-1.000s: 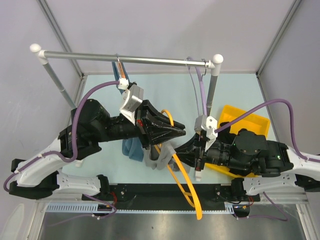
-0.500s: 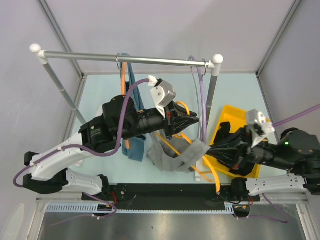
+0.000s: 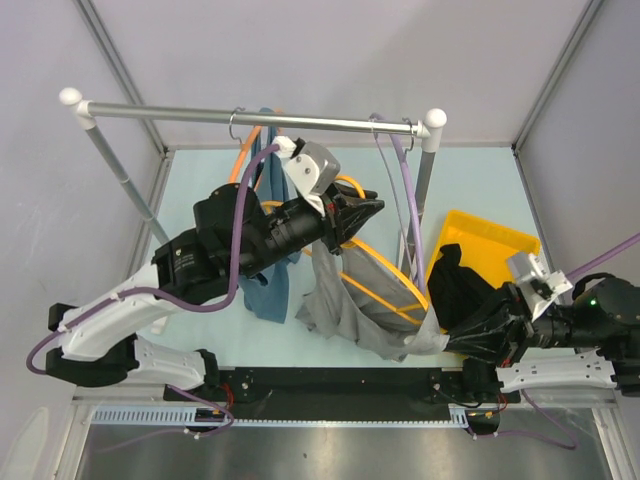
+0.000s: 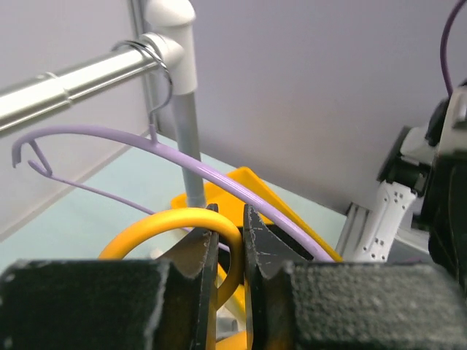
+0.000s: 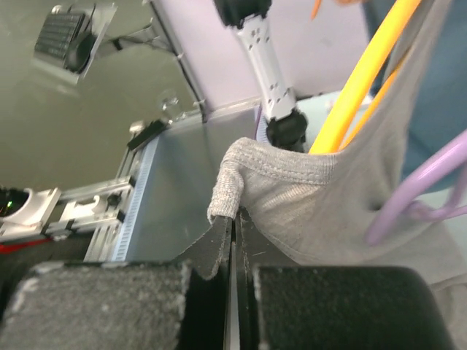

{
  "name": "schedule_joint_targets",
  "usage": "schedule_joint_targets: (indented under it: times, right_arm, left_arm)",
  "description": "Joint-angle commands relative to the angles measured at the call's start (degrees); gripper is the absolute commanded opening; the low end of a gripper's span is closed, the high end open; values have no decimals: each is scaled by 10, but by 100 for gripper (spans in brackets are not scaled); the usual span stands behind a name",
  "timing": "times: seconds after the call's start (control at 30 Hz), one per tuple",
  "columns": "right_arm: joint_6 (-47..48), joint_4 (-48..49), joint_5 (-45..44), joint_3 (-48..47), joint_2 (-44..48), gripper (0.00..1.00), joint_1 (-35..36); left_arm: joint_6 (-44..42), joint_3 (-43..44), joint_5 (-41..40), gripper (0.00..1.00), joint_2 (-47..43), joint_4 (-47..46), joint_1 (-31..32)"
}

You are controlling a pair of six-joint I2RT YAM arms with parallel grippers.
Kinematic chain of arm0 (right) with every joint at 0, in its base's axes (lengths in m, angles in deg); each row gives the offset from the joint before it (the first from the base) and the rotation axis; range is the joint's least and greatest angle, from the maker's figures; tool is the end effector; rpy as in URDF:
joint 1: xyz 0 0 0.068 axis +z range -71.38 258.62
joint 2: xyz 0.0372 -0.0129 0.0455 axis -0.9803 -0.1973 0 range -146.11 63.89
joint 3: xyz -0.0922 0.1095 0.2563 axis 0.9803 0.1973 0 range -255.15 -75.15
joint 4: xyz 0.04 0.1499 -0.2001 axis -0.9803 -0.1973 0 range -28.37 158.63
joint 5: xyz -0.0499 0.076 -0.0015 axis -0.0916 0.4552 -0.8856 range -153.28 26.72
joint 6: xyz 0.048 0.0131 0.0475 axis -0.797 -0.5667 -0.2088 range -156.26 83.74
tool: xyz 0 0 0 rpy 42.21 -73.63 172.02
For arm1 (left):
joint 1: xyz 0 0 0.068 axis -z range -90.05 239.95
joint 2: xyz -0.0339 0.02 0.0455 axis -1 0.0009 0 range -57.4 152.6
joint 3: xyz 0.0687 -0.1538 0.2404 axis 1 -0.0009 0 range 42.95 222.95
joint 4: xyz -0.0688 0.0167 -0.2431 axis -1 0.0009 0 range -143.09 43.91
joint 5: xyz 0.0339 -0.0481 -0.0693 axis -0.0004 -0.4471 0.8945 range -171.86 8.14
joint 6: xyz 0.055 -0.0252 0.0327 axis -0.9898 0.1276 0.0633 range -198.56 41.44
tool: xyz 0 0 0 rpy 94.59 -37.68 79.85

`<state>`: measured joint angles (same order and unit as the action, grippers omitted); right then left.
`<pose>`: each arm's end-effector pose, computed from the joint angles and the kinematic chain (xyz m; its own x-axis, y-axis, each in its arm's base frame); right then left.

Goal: Remove the tank top from the hanger

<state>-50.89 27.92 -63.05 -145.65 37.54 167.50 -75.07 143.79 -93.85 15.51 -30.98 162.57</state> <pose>0.0002 0.0214 0.4555 -0.2514 0.0621 -0.9659 -0.9677 -0.0001 0.2519 0.0840 -0.2297 0.5629 -0.0228 -0.1263 -0.9917 0.8720 0.4826 -0.0815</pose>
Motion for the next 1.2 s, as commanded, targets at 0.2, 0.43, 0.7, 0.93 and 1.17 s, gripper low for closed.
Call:
schedule_joint_targets:
  times: [0.2,0.43,0.7,0.93,1.17]
  right_arm:
    - [-34,31,84,84,55,0,-4]
    - [-49,26,22,125,55,0,-4]
    - [-66,32,-134,115,-43,4,-3]
    - [-104,-32,-205,85,-69,34,-3]
    - [-64,33,-105,51,-53,74,-4]
  left_arm:
    - [-5,-30,-51,0,-66,-102,0]
    - [41,-48,5,0,-89,-116,0]
    - [114,-61,100,0,-88,-136,0]
    - [123,-49,178,0,-85,-113,0]
    - [122,-57,271,0,-87,-83,0]
